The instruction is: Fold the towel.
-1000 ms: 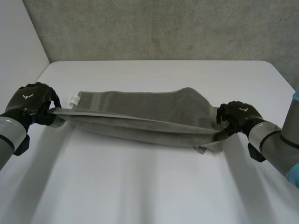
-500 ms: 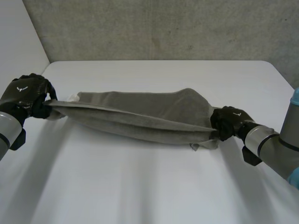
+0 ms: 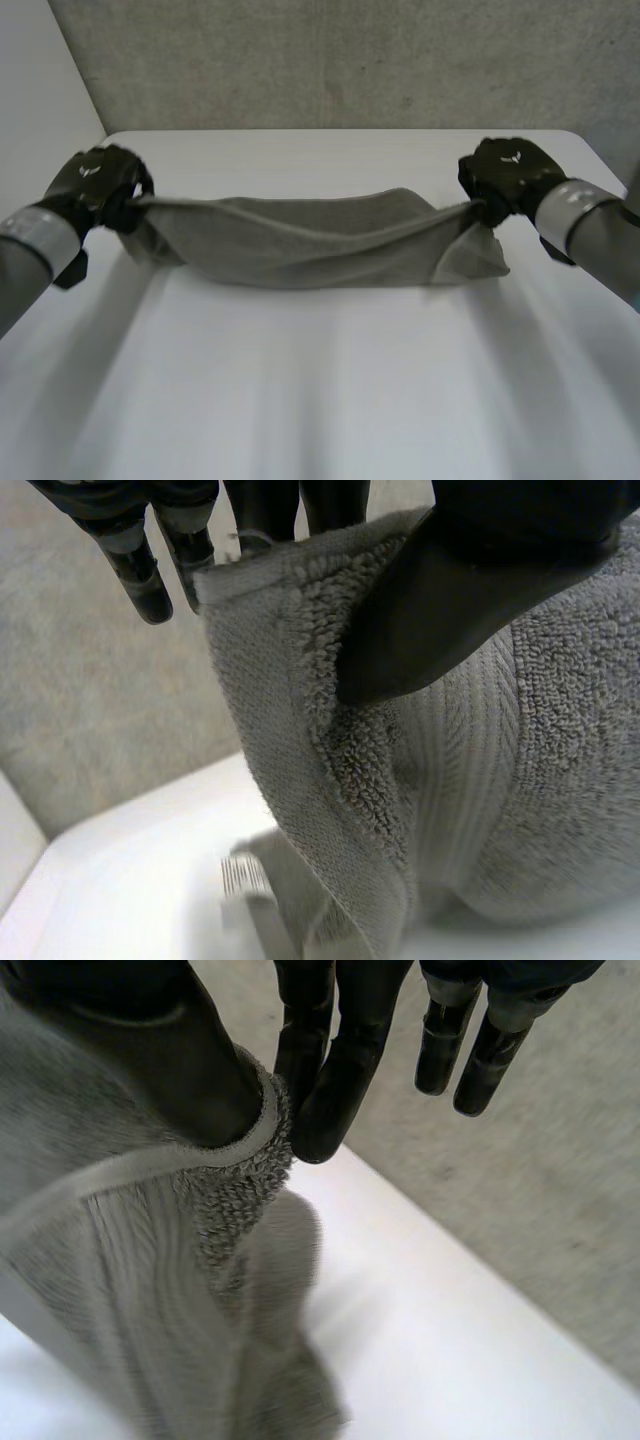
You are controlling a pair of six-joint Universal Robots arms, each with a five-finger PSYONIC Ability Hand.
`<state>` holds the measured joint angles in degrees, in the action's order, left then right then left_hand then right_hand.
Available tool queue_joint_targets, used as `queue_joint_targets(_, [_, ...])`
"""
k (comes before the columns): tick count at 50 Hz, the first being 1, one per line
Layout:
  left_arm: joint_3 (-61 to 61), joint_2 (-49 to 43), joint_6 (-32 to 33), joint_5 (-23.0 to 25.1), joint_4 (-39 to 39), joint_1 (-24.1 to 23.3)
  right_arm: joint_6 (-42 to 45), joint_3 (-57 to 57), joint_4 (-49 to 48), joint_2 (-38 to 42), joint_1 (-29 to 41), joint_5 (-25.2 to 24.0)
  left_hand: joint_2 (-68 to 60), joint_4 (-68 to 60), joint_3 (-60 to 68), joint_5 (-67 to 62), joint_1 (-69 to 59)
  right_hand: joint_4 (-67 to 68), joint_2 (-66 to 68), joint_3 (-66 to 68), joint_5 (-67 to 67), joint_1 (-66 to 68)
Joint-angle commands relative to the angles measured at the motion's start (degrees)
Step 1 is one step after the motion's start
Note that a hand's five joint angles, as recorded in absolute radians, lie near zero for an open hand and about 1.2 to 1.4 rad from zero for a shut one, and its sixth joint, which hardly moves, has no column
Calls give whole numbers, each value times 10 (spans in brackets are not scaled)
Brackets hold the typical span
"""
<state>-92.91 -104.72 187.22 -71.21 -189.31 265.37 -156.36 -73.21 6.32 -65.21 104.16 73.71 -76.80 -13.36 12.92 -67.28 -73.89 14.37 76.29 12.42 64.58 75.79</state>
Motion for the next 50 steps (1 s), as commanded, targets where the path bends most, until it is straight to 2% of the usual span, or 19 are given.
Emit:
queue_joint_targets(1, [195, -94, -4, -29, 4, -29, 75, 163, -81, 60, 25, 49, -32, 34, -29, -27, -61, -44, 37, -24, 54, 42])
queue_joint_targets(4, [284, -102, -3, -45, 1, -56, 73, 203, -119, 55, 29, 57, -32, 34, -29, -27, -61, -44, 37, -24, 54, 42])
queue_joint_targets(6, [315, -99, -4, -47, -4, -67, 58, 256, -182, 20, 31, 64, -32, 34, -29, -27, -61, -44, 37, -24, 54, 42])
queue_joint_targets(8, [335, -88, -5, -48, -15, -78, 39, 261, -207, -4, 31, 64, -32, 34, -29, -27, -61, -44, 37, -24, 54, 42])
queue_joint_targets(10, [345, -29, -18, -57, -66, -76, 13, 259, -224, -21, 30, 63, -32, 34, -29, -27, -61, -44, 37, -24, 54, 42])
queue_joint_targets(13, [331, -7, -46, -60, -105, -71, -18, 233, -229, -29, 25, 45, -32, 34, -29, -27, -61, -44, 37, -24, 54, 42])
queue_joint_targets(14, [331, -7, -46, -60, -106, -71, -19, 206, -229, -29, 23, 25, -32, 34, -29, -27, -61, -44, 37, -24, 54, 42])
queue_joint_targets(15, [316, -15, -50, -56, -109, -66, -19, 206, -229, -29, 23, 25, -32, 34, -29, -27, -61, -44, 37, -24, 54, 42])
queue_joint_targets(17, [296, -21, -48, -53, -108, -61, -18, 137, -227, -26, 18, -26, -32, 34, -29, -27, -61, -44, 37, -24, 54, 42])
queue_joint_targets(18, [271, -28, -46, -46, -108, -55, -18, 137, -227, -26, 18, -26, -32, 34, -29, -27, -61, -44, 37, -24, 54, 42])
queue_joint_targets(20, [243, -31, -45, -38, -110, -49, -7, 71, -231, -24, 13, -71, -32, 34, -29, -27, -61, -44, 37, -24, 54, 42])
queue_joint_targets(23, [176, -35, -39, -23, -113, -43, 7, 36, -232, -24, 9, -81, -32, 34, -29, -27, -61, -44, 37, -24, 54, 42])
queue_joint_targets(25, [142, -36, -31, -17, -114, -39, 41, -36, -233, -20, -4, -102, -32, 34, -29, -27, -61, -44, 37, -24, 54, 42])
queue_joint_targets(30, [43, -61, 27, -2, -127, -36, 100, -122, -245, 3, -9, -110, -32, 34, -29, -27, -61, -44, 37, -24, 54, 42])
queue_joint_targets(32, [-6, -79, 82, 14, -137, -36, 115, -145, -251, 10, -11, -113, -32, 34, -29, -27, -61, -44, 37, -24, 54, 42])
queue_joint_targets(37, [-41, -86, 129, 22, -135, -35, 146, -198, -259, 18, -23, -120, -32, 34, -29, -27, -61, -44, 37, -24, 54, 42])
queue_joint_targets(43, [-54, -73, 128, 20, -127, -29, 144, -223, -251, 3, -24, -106, -32, 34, -29, -27, -61, -44, 37, -24, 54, 42])
queue_joint_targets(50, [-70, -9, 126, 20, -95, -14, 103, -245, -235, -78, -44, -97, -32, 34, -29, -27, -61, -44, 37, -24, 54, 42])
